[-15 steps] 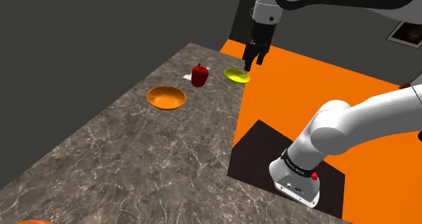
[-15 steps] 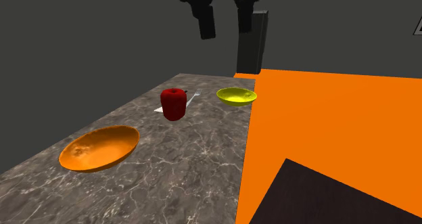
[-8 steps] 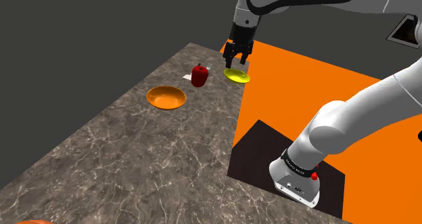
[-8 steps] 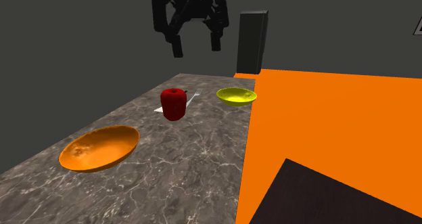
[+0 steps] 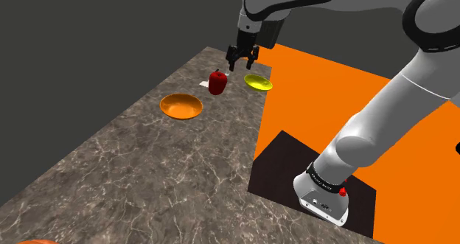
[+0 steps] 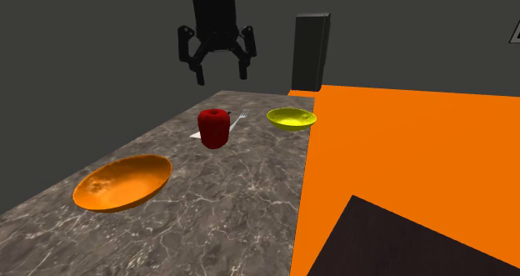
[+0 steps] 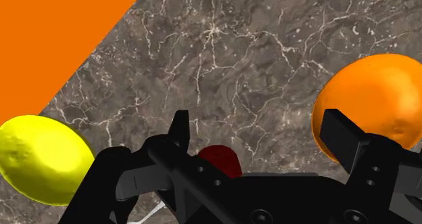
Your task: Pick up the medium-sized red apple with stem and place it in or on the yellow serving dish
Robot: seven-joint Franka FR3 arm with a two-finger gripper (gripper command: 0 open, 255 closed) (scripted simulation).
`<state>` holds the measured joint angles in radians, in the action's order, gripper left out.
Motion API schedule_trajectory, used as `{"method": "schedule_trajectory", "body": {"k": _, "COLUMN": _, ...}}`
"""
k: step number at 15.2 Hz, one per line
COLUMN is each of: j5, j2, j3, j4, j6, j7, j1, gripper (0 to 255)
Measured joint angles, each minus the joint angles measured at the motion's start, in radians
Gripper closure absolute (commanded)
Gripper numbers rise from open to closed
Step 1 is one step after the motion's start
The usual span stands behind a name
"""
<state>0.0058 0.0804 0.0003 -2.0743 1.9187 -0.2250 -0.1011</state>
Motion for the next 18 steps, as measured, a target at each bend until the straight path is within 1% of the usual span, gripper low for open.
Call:
{"method": "schedule_trajectory", "body": {"k": 3, "j5": 0.012, "j2": -0.101, "j3": -0.014, "j4": 0.085, "j6": 0.026, "j7": -0.022, "j1": -0.014, "gripper": 0}}
{"method": "schedule_trajectory", "body": {"k": 8, "j5": 0.039, "j2": -0.284, "j3": -0.032, "j4": 0.26, "j6": 0.05, "j7": -0.064, "j1": -0.033, "gripper": 0}}
{"method": "schedule_trajectory", "body": {"k": 12, "j5": 0.066, "j2": -0.448, "j3": -0.049, "j4": 0.437, "j6": 0.049, "j7": -0.085, "j1": -0.059, "gripper": 0}}
{"method": "schedule_trajectory", "body": {"k": 15, "j5": 0.086, "j2": -0.544, "j3": -0.059, "j4": 0.545, "j6": 0.044, "j7": -0.102, "j1": -0.078, "gripper": 0}}
{"method": "schedule_trajectory", "body": {"k": 18, "j5": 0.092, "j2": -0.576, "j3": -0.059, "j4": 0.56, "j6": 0.064, "j7": -0.107, "j1": -0.081, "gripper": 0}}
